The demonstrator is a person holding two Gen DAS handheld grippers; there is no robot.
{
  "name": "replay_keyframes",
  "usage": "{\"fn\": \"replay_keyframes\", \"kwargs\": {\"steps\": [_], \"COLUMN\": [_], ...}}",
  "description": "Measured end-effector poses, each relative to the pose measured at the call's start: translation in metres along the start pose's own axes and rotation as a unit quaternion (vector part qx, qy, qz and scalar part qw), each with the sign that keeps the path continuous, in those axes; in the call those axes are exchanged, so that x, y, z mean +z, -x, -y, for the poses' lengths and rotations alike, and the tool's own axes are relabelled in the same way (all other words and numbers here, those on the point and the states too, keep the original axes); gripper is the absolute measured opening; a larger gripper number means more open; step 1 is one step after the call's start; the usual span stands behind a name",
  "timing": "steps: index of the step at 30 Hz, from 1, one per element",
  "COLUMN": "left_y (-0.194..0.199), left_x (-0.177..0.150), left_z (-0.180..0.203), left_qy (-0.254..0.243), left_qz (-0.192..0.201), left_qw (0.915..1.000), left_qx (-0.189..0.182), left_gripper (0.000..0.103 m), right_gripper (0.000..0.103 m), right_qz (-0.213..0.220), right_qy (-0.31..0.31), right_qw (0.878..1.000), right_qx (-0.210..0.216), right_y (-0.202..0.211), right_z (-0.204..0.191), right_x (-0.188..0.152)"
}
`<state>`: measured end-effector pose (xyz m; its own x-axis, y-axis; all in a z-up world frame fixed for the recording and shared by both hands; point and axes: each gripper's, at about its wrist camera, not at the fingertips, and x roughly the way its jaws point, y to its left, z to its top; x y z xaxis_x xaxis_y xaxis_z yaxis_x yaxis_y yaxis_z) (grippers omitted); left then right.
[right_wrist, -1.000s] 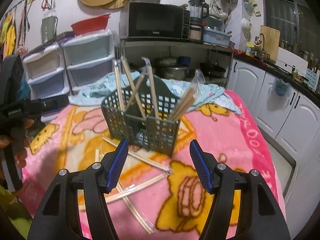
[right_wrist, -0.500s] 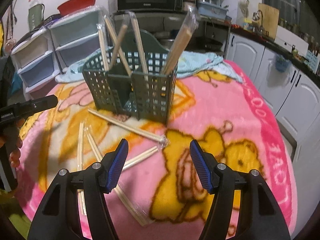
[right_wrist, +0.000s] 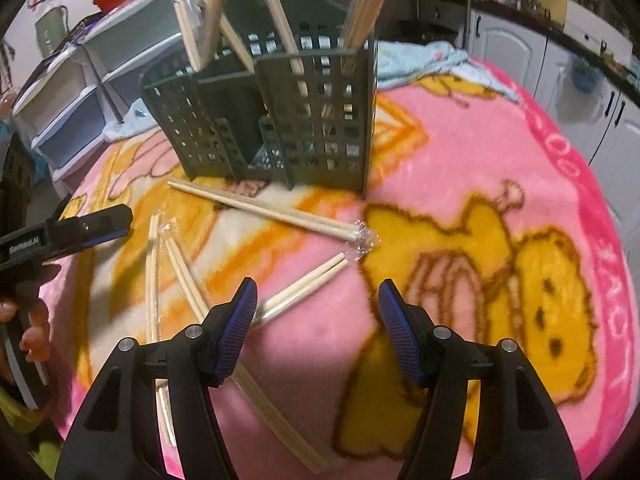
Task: Organize utensils
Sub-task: 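Close the left tool on a wrapped chopstick while the right tool grasps another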
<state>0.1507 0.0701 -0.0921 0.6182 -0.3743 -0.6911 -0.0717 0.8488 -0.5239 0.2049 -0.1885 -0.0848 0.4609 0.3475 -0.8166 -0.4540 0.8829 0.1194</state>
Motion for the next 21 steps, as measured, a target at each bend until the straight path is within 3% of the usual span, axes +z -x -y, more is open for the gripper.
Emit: {"fn": "replay_keyframes", "kwargs": {"steps": [5,13,21], "left_y": [-0.013,-0.023,-0.031], "left_x": [0.003,0.016,0.022], "left_z": [-0.007,-0.018,-0.019], "left_qy": [0.030,0.065,0.053], "left_qz": [-0.015,-0.018,-0.020], "left_qw": [0.9993,0.9974,0.9984], "left_qx": [-0.014,-0.026,0.002], "left_gripper": [0.040,0.036,0.014], "right_gripper": [0.052,0.045,0.027], "right_qz": [-0.022,-0.031,-0.029], "right_qy": [-0.036,-0.059,-0.087], "right_qw": [0.999,0.998,0.996], "right_qx": [0.022,0.019,0.011], "right_y": [-0.016,-0.027,-0.029], "right_z": [0.006,0.011,0.024], "right_x": [0.006,0.019,0.022]}}
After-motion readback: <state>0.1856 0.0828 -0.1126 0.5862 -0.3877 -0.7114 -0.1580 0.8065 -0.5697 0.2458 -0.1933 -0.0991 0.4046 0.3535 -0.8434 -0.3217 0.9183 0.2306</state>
